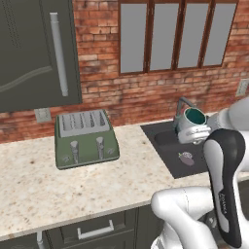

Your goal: Clear the mugs and bowl far away from the sink.

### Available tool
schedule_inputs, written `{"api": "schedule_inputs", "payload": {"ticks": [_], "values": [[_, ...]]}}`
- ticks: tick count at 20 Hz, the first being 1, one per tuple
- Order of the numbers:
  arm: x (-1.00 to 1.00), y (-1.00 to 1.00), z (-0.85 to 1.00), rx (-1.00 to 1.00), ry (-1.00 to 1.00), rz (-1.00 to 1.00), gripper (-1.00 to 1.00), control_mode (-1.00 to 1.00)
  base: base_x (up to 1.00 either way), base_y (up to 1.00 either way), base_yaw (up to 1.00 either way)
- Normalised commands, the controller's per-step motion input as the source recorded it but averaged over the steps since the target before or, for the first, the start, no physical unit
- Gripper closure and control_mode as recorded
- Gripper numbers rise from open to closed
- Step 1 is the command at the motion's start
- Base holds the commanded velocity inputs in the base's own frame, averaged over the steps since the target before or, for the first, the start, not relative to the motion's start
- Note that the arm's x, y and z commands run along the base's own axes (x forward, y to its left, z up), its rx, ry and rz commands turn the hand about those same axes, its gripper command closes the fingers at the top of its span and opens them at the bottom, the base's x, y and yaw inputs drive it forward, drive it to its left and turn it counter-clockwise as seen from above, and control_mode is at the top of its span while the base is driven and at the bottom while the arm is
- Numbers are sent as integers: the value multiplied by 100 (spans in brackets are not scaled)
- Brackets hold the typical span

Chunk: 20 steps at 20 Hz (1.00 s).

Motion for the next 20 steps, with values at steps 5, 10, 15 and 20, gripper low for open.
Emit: {"api": "schedule_inputs", "payload": {"ticks": [5, 10, 15, 20], "values": [[-5, -2, 12, 0, 0, 0, 100, 100, -13, 0, 1], [0, 0, 0, 0, 0, 0, 100, 100, -11, 0, 49], [0, 0, 0, 0, 0, 0, 100, 100, -31, 6, 81], [0, 0, 0, 0, 0, 0, 100, 100, -15, 12, 85]]}}
